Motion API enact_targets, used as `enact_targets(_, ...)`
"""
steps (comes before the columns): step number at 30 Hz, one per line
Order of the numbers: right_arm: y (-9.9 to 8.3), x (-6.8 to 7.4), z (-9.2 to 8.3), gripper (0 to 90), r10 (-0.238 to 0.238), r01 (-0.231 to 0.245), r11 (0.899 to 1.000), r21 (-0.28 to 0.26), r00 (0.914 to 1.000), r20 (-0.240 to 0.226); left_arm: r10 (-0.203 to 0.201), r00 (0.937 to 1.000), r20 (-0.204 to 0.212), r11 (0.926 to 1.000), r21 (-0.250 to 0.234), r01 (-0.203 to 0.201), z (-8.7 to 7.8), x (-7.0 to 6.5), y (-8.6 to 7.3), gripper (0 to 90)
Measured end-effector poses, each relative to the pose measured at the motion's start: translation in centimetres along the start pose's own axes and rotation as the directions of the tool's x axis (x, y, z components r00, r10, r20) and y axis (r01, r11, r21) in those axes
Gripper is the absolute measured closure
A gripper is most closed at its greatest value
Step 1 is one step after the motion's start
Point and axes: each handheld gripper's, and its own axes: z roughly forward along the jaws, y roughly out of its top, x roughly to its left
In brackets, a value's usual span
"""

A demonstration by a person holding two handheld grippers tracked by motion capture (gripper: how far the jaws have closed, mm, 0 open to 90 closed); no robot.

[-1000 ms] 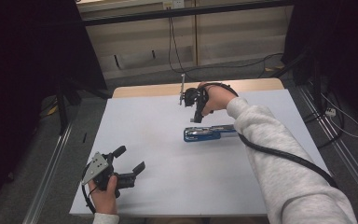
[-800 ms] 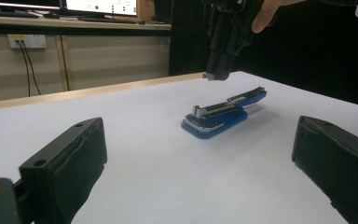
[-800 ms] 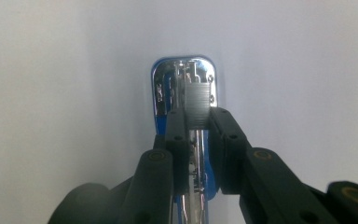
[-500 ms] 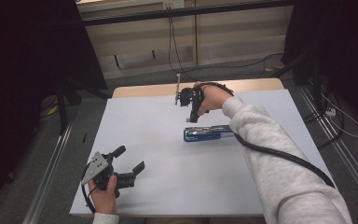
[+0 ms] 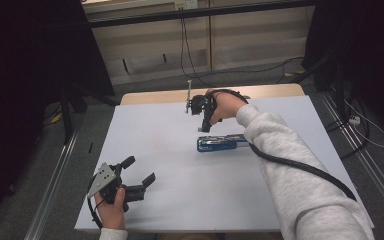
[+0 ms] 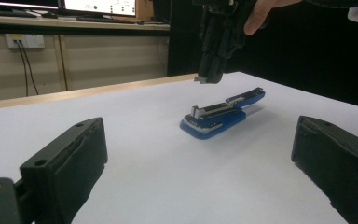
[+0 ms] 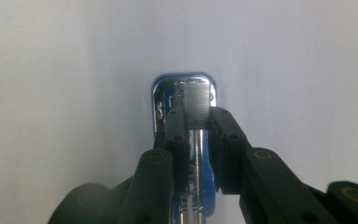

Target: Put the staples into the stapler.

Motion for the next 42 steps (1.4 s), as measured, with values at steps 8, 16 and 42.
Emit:
enact_targets(8, -0.5, -0.2, 0.5, 78.6, 0.014, -0.014, 0.999, -0.03, 0.9999, 0.003, -0.018, 0.9998, 0.006, 0.9998, 0.004, 0.018, 0.1, -0.1, -0.1, 3.4)
enact_targets(16, -1.5, -0.3, 0.9, 78.6, 0.031, -0.031, 0.997, -0.065, 0.9995, -0.002, -0.013, 0.9999, 0.004, 0.9999, 0.003, 0.013, 0.2, -0.1, -0.1, 3.4)
enact_targets(42, -2.6, -0.2, 2.9, 78.6, 0.046, -0.049, 0.995, -0.085, 0.9984, -0.032, 0.008, 1.0, -0.001, 0.9999, 0.015, -0.008, 0.2, -0.1, 0.0, 3.5)
